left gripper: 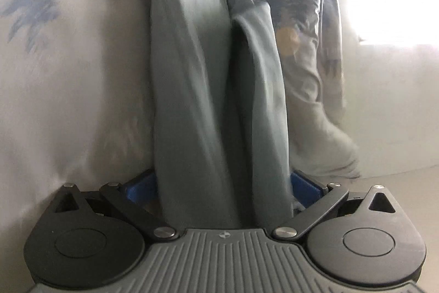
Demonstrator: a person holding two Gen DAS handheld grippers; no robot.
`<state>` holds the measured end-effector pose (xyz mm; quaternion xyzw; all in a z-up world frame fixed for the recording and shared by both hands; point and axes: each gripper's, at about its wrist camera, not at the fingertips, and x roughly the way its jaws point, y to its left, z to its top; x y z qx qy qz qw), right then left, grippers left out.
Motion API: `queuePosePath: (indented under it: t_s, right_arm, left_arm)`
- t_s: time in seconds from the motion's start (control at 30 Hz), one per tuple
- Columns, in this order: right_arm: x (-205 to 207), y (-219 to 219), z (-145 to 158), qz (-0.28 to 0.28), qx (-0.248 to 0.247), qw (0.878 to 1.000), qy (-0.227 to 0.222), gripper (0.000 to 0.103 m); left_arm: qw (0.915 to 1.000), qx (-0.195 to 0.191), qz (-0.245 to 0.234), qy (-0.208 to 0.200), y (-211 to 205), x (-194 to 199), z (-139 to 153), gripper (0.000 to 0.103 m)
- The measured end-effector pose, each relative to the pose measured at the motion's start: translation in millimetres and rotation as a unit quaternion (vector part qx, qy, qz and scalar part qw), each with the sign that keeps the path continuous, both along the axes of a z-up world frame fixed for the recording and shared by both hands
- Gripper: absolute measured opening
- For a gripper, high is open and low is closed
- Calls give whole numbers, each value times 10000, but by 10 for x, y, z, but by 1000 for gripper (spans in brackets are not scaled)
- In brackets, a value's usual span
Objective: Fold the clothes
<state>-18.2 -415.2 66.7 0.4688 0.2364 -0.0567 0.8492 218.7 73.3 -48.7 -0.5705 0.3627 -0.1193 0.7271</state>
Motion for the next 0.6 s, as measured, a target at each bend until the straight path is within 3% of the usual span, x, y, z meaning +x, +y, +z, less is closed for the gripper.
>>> queuePosePath:
  t_s: [0.13,0.27,0.43,0.5,0.53,0.57,0.6]
  right_arm:
    - [-154,-130,-23,-56,-58,9999,97,38]
    - [-291,-269,25,-204,-114,9996,133,38]
    - [-466,-427,156,-399,-548,9970,367,38]
    - [-494,-420,102,-388,-570,9963,509,38]
    - [-511,-413,63,-395,-525,9962,569,38]
    - [-525,-406,20,-419,-464,9961,624,38]
    - [-531,-401,-15,-435,-418,9959,676,38]
  left_arm:
    - [10000,-10,37,-56,304,218,34,103]
    - [9956,-181,916,114,701,291,16,103]
    - [9751,-909,1970,463,1058,259,-81,103]
    - [9779,-750,1898,461,1018,258,-69,103]
    - [9835,-411,1710,433,947,271,-30,95]
    - [9883,100,1448,477,856,274,32,74]
    - [9897,535,1227,517,774,269,75,28]
